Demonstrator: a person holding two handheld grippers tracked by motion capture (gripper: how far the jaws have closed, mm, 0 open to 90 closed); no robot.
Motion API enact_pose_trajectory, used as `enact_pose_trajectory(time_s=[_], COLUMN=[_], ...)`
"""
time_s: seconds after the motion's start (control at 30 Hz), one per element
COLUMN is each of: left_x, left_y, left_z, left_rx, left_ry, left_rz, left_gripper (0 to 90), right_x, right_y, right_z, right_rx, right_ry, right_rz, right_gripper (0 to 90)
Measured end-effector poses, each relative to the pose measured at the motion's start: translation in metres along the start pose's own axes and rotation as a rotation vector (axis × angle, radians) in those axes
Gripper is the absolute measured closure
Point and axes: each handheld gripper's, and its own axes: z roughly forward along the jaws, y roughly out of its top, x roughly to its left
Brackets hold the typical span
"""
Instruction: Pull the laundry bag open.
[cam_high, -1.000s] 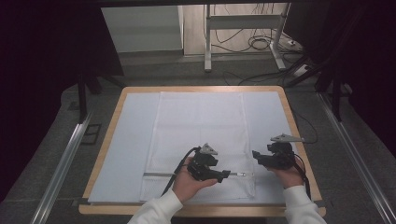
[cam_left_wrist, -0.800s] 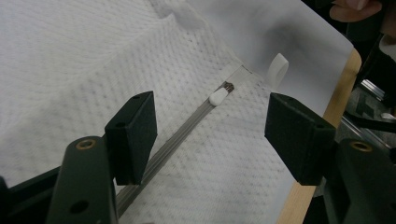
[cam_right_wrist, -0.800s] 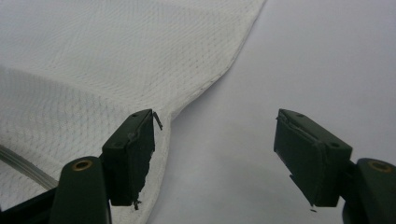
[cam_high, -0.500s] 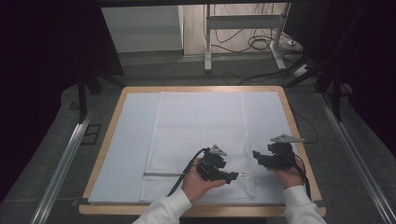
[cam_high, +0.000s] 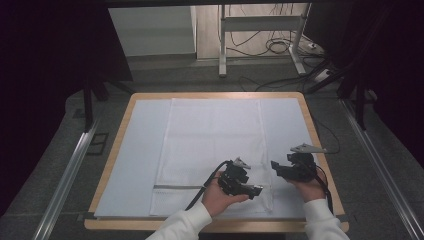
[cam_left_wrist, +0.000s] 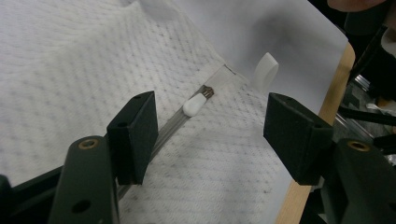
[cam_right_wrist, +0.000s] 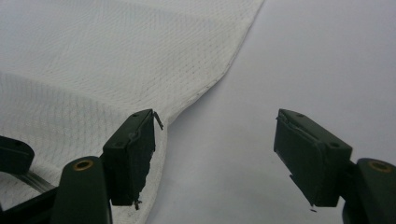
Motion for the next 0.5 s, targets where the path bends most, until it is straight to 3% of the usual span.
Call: enact_pose_trajectory(time_s=[0.5], left_x=[-0.0009], left_y=[0.0049], left_z=[0.0105], left_rx=[0.024], left_ry=[-0.012], left_rz=[-0.018], left_gripper=[35.8], right_x=[-0.001], right_y=[-0.0002], right_z=[-0.0003], right_rx=[0.004], right_ry=[0.005], right_rz=[0.001], right_gripper=[28.6])
